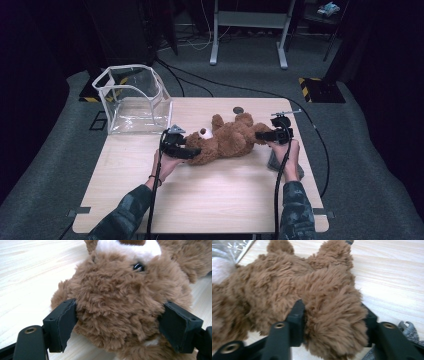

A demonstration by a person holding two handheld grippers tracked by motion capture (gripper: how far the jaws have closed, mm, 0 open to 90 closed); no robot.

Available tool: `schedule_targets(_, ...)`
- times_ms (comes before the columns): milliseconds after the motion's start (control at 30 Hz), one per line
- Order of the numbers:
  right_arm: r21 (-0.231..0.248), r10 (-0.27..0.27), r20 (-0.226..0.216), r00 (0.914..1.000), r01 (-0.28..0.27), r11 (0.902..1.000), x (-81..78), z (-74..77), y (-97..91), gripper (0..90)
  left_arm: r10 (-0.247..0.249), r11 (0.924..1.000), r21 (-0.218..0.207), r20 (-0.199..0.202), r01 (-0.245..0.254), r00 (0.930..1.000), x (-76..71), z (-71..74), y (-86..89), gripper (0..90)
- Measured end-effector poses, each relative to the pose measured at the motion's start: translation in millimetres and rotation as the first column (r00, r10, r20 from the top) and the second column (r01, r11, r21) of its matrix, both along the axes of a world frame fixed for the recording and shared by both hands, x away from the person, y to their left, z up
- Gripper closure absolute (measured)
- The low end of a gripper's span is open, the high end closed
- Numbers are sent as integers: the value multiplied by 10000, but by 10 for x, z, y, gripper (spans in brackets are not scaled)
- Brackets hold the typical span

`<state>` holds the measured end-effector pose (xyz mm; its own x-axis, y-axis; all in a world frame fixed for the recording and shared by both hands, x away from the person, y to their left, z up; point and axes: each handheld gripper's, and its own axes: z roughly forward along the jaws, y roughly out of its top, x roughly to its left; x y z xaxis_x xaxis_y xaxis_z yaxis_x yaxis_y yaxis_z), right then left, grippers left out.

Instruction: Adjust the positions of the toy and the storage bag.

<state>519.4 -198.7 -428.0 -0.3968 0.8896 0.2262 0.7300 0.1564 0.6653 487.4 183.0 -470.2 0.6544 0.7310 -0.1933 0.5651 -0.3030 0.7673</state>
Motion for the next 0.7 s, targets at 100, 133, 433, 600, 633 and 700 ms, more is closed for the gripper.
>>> schedule_targets(100, -99, 58, 89, 9999, -57, 9999, -17, 7, 10, 566, 88, 10000, 9, 98, -88, 9999, -14, 41, 2, 187)
schedule_targets(133, -184, 45, 162, 9999, -42, 9998, -36, 20, 28, 584, 148, 9999, -1, 179, -148, 9997, -31, 89, 19, 184)
schedule_targets(433, -422, -147, 451, 9989, 166, 9990, -103, 29, 67, 592, 248, 9989, -394, 319, -235, 9992, -234, 211, 0, 120)
schedule_targets(600, -448, -210, 469, 9987, 231, 9987, -132, 18, 69, 591, 361, 9993, -44, -11, -361, 9993, -269, 79, -90, 93)
schedule_targets(633, -413, -250, 469, 9986, 269, 9988, -133, 16, 73, 592, 393, 9992, -5, -147, -393, 9991, -266, 35, -102, 89)
schedule_targets(700, -513, -227, 440, 9988, 250, 9984, -145, 16, 72, 592, 582, 9983, 57, -281, -580, 9979, -264, -54, -132, 88)
